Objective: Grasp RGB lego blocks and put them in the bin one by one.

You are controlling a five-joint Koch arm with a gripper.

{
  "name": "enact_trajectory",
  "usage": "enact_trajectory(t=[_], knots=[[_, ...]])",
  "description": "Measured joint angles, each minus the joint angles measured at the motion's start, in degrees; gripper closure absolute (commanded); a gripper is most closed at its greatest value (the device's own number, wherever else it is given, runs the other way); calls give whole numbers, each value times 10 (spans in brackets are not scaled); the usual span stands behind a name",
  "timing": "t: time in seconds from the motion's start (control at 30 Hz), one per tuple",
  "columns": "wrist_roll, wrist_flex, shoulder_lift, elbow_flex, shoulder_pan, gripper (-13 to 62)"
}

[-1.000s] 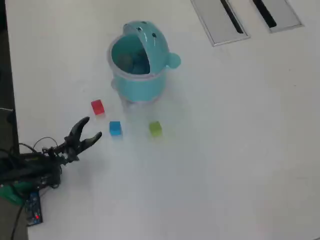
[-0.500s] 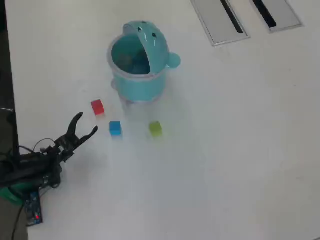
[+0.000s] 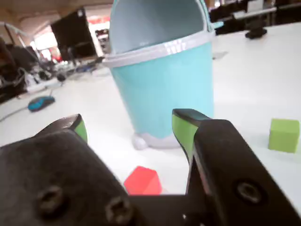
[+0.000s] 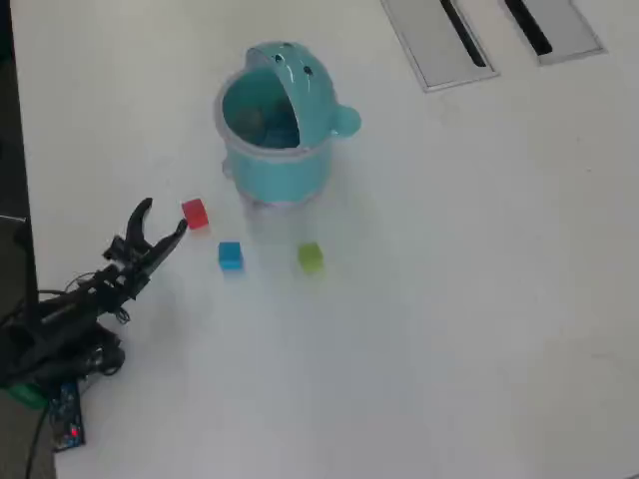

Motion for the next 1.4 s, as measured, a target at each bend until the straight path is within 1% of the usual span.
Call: enact_trajectory(t=[0.23, 0.33, 0.47, 0.57, 0.73, 1.07, 1.27, 1.4], knots=[[-55, 171, 0, -45, -26, 165], [-123, 273, 0, -98, -33, 171], [-187, 353, 1, -127, -42, 174], [-208, 376, 0, -140, -46, 189], [-215, 396, -18, -171, -57, 188], [-219, 396, -153, -227, -73, 186], [-265, 396, -231, -239, -91, 185], [-289, 396, -278, -286, -99, 185]])
